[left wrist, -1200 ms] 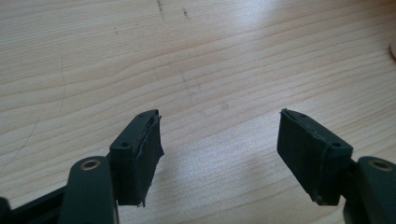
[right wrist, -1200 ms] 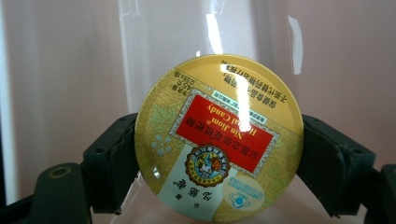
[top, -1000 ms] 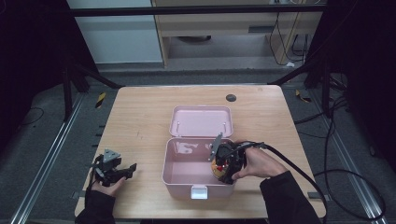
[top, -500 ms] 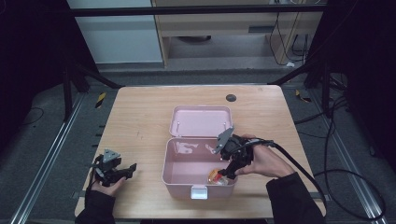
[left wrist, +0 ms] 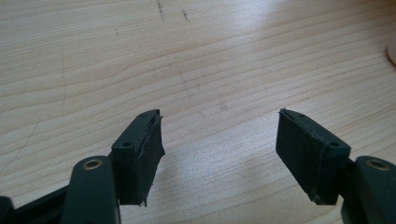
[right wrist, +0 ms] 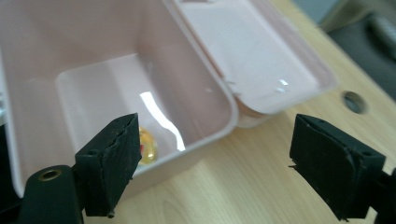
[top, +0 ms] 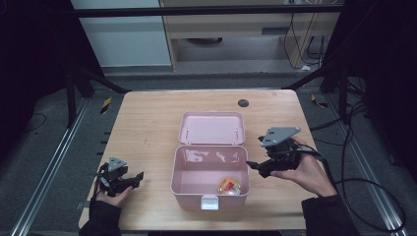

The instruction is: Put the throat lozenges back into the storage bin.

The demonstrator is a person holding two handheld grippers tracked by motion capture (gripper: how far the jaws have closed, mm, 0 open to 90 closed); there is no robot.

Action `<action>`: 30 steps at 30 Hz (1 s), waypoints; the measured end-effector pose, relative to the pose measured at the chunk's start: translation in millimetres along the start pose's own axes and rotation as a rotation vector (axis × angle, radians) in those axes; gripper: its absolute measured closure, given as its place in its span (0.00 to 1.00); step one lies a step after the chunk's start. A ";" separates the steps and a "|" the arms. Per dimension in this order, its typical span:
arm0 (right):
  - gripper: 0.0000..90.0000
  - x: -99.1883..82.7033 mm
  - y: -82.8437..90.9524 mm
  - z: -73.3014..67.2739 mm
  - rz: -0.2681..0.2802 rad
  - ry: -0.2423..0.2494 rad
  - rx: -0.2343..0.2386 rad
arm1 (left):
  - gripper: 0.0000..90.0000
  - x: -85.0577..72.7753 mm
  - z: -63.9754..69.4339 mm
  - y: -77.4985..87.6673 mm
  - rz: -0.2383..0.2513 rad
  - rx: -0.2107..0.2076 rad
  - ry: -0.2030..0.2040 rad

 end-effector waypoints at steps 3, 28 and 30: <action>0.17 -17.5 7.4 4.7 0.040 -0.075 -0.083 | 0.35 -0.1 0.0 -0.1 -0.001 0.000 0.000; 0.06 -148.9 -8.5 26.6 0.068 -0.525 -0.444 | 0.47 -0.6 -3.7 0.2 0.010 0.014 0.008; 0.06 -156.0 -9.3 27.5 0.051 -0.539 -0.470 | 0.45 -1.2 -4.1 -0.9 0.006 0.019 0.009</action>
Point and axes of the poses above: each handheld gripper's, and its own axes: y roughly backward along the jaws, x roughly out of its top, z roughly to its right, the point moved 2 cm from there along -y, roughly forward along the jaws, and after that the axes turned 5 degrees about y, right-handed, at the moved point
